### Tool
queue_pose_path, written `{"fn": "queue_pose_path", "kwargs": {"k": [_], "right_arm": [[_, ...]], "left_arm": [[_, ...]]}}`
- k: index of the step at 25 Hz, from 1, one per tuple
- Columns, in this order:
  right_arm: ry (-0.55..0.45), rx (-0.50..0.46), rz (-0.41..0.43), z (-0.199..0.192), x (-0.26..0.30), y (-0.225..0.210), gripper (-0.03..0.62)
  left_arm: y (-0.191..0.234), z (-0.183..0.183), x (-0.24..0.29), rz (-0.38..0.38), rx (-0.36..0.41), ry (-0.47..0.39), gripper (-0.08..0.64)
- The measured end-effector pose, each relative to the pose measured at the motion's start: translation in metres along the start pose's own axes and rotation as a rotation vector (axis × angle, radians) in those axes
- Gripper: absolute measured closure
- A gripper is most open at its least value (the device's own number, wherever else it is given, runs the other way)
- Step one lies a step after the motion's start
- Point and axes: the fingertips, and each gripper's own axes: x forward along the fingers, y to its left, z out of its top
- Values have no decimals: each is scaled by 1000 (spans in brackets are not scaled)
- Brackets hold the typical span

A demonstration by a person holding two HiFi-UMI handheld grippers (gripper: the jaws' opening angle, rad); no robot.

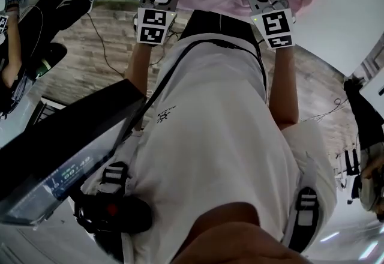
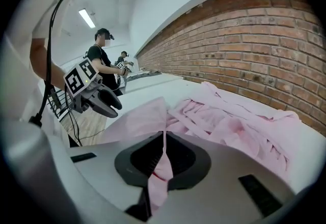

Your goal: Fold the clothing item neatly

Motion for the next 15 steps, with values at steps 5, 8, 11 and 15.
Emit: {"fn": "queue_pose_path", "kwargs": {"k": [5, 8, 11, 15], "right_arm": [[71, 52, -66, -36, -20, -27, 572], [106, 80, -125, -54, -33, -39, 572], [133, 96, -152, -67, -45, -40, 572], [88, 100, -92, -56, -51, -18, 574]], "left_arm": [[-17, -26, 10, -88, -36, 86, 341], [-12, -18, 15, -66, -36, 76, 341], [-1, -5, 18, -71, -129, 23, 342], [-6, 18, 29, -133, -92, 22, 342]]}}
